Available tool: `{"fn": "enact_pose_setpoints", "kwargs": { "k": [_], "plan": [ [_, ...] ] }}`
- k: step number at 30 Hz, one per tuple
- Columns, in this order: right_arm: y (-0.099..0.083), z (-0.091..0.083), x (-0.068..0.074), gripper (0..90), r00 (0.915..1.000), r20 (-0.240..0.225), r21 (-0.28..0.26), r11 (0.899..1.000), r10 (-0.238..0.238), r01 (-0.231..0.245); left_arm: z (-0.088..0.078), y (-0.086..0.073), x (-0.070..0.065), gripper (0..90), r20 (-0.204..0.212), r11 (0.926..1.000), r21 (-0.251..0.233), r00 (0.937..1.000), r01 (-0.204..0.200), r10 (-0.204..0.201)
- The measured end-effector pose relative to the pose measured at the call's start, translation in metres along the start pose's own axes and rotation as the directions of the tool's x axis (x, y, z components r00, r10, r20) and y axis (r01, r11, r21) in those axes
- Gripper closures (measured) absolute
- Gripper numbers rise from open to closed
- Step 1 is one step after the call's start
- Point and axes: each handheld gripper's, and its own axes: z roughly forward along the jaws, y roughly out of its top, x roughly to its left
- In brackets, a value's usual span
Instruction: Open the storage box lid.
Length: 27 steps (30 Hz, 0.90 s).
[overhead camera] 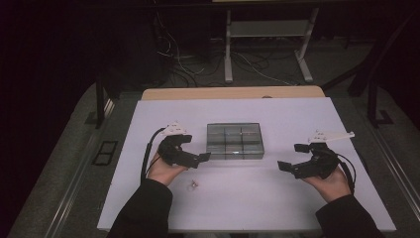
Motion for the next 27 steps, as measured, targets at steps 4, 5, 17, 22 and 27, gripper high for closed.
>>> {"fn": "enact_pose_setpoints", "kwargs": {
  "k": [4, 5, 17, 22, 27],
  "plan": [
    [0.004, 0.003, -0.002, 0.7, 1.0000, 0.000, 0.000, 1.000, -0.003, 0.003, 0.003, -0.001, 0.004, 0.0, -0.007, 1.0000, 0.006, 1.0000, 0.002, -0.002],
    [0.005, 0.004, -0.003, 0.7, 1.0000, 0.000, -0.001, 1.000, -0.005, 0.005, 0.003, -0.001, 0.004, 0.0, -0.007, 1.0000, 0.006, 1.0000, 0.002, -0.002],
    [0.007, 0.018, -0.014, 0.7, 1.0000, -0.004, 0.005, 1.000, 0.002, -0.002, 0.019, -0.008, 0.016, 0.0, -0.013, 0.9980, 0.061, 0.9998, 0.014, -0.014],
    [0.007, 0.023, -0.019, 0.7, 1.0000, -0.004, 0.004, 1.000, 0.004, -0.004, 0.024, -0.010, 0.016, 3.5, -0.004, 0.9960, 0.089, 0.9999, 0.010, -0.009],
    [0.007, 0.026, -0.022, 0.7, 1.0000, -0.007, 0.009, 1.000, 0.005, -0.005, 0.029, -0.012, 0.015, 12.2, 0.009, 0.9933, 0.113, 0.9997, -0.023, 0.022]
  ]
}}
